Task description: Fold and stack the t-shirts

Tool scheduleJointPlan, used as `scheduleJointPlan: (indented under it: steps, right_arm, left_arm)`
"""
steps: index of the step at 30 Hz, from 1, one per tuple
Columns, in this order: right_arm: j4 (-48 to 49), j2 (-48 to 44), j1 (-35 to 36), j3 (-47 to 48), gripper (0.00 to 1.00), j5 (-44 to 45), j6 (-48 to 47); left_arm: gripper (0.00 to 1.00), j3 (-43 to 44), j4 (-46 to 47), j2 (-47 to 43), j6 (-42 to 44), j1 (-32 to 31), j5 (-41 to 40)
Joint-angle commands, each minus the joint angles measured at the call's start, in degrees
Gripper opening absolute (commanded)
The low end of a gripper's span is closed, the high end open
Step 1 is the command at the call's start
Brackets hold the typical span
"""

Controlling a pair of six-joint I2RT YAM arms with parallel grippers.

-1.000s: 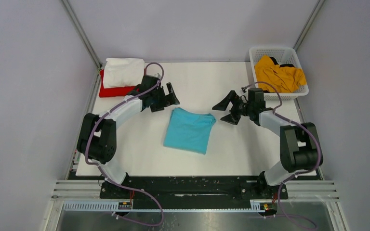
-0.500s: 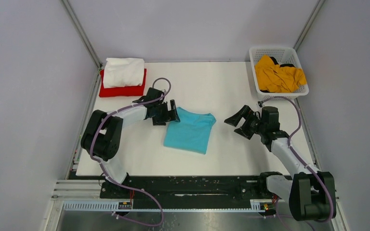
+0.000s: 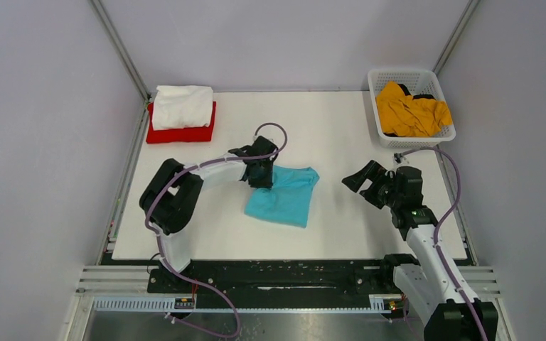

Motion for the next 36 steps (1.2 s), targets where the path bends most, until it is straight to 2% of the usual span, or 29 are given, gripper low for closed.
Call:
scheduleJointPlan:
  steps: [1, 2, 6, 12, 19, 23, 31, 36]
  right_arm:
    - [-3.5, -4.4, -0.3, -0.4, 0.99, 6.7, -4.2]
    - [-4.3, -5.4, -0.4, -0.3, 1.00, 7.9, -4.7]
    - [-6.6, -9.6, -0.3, -0.6, 0.99, 11.3, -6.0]
    - [-8.1, -13.5, -0.4, -0.8, 0.99, 13.1, -7.5]
    - [-9.8, -16.0, -0.3, -0.5, 0.99, 14.8, -9.6]
    - [-10.6, -16.0, -0.3, -0.5, 1.00, 16.9, -10.1]
    - [-10.4, -13.1, -0.3, -0.3, 1.00, 19.3, -10.9]
    - [-9.6, -12.1, -0.3, -0.5, 1.00, 20.5, -11.1]
  left_arm:
    - [0.04, 1.6, -7.2, 7.3, -1.5, -2.6, -6.2]
    - [0.00, 2.0, -7.4, 8.0, -1.9, -2.9, -6.3]
    - [0.00, 5.0, -10.0, 8.7, -1.4, -3.0, -9.1]
    - [0.00, 15.6, -17.4, 8.0, 3.5, -2.9, -27.6]
    - [0.00, 26.7, -16.1, 10.9, 14.4, -0.6, -43.2]
    - [0.00, 33.7, -16.4, 14.4, 20.4, 3.0, -47.4]
    - [0.00, 42.4, -8.1, 17.8, 36.5, 10.0, -50.8]
    - [0.00, 48.2, -5.1, 20.2, 43.8, 13.6, -49.1]
